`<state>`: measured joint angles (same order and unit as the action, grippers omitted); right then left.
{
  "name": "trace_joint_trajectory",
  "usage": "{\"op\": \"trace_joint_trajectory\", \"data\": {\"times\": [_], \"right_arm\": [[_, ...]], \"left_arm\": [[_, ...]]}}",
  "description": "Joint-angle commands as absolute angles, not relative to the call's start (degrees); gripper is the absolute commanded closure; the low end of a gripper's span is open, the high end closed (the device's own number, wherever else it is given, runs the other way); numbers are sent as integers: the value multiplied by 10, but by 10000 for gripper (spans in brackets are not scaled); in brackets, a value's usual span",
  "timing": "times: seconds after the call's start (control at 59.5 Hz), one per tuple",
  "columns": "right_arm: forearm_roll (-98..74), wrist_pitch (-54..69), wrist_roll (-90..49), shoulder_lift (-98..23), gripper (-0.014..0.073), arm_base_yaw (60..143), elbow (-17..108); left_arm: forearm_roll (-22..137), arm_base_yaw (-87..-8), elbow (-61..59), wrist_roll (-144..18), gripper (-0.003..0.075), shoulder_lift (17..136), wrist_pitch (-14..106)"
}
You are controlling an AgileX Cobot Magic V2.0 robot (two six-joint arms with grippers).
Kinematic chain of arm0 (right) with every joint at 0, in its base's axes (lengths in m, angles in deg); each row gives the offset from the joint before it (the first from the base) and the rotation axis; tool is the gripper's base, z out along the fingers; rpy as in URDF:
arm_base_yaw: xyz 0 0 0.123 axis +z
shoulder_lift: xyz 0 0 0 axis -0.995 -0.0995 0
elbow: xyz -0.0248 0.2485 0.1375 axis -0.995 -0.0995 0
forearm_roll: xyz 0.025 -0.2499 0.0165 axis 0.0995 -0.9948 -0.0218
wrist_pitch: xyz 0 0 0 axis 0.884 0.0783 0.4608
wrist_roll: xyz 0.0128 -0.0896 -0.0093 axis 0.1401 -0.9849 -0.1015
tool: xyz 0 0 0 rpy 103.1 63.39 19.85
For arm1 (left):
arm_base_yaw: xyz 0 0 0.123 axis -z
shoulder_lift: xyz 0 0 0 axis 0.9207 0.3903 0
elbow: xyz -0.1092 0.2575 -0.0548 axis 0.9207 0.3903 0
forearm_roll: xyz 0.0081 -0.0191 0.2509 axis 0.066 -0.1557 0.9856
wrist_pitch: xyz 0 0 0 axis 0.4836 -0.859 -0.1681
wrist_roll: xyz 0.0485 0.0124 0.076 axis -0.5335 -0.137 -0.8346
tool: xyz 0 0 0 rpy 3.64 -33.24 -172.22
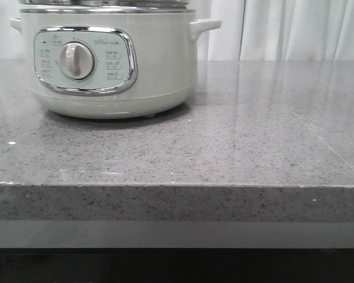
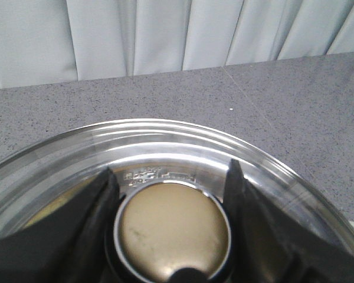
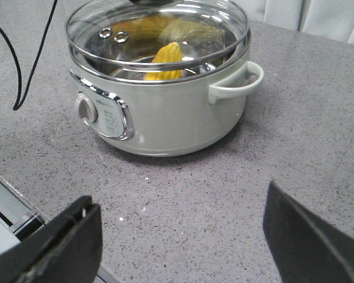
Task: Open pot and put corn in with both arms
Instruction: 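Lower the glass lid onto the pot with the left gripper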
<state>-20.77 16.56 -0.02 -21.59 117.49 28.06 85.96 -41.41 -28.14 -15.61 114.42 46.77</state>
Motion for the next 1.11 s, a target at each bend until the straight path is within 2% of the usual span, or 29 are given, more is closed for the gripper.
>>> {"op": "trace_joint_trajectory", "data": {"times": [0.0, 0.689, 0.756, 0.94, 0.991, 1.092], "right_arm": [[-210, 126, -4, -211, 11, 1172, 294], [-210, 126, -4, -211, 11, 1172, 294], [-210, 126, -4, -211, 11, 1172, 294], [-210, 126, -4, -211, 11, 1172, 294], [-210, 126, -4, -211, 11, 1172, 294], [-210, 126, -4, -211, 11, 1172, 294]], "left_arm": [[856, -404, -307, -156, 499, 1116, 396], [859, -404, -307, -157, 497, 1116, 465], [859, -404, -307, -157, 461, 1116, 472], [865, -404, -307, -158, 230, 1116, 477], [866, -404, -307, -158, 213, 1115, 480], [873, -404, -311, -158, 227, 1108, 480]]}}
